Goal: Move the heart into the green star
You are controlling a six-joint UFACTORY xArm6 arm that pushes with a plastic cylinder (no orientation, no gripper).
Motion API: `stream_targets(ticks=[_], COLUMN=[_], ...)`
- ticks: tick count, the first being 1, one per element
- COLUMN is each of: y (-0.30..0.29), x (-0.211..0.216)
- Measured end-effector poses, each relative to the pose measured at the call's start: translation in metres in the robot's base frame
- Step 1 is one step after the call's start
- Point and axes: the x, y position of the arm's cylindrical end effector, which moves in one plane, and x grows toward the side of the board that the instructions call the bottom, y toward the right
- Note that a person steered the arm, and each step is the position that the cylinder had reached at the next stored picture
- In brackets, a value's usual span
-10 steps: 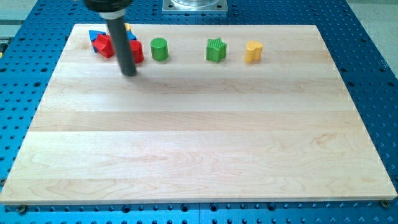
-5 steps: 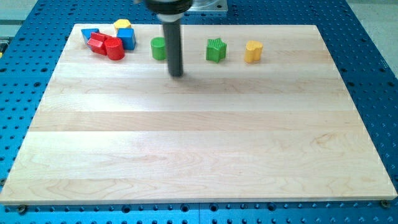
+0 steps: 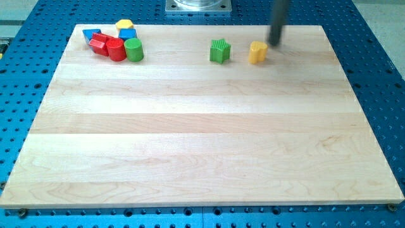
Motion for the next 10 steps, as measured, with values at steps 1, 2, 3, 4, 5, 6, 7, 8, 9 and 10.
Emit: stream_targets(ticks=[1, 2, 3, 4, 5, 6, 7, 8, 9, 10], y=[0.005, -0.092, -0.169, -0.096, -0.039, -0.117, -0.185, -0.124, -0.153, -0.185], x=[0.017, 0.017, 0.010, 0.020, 0.036, 0.043, 0.035, 0.049, 0.069, 0.045])
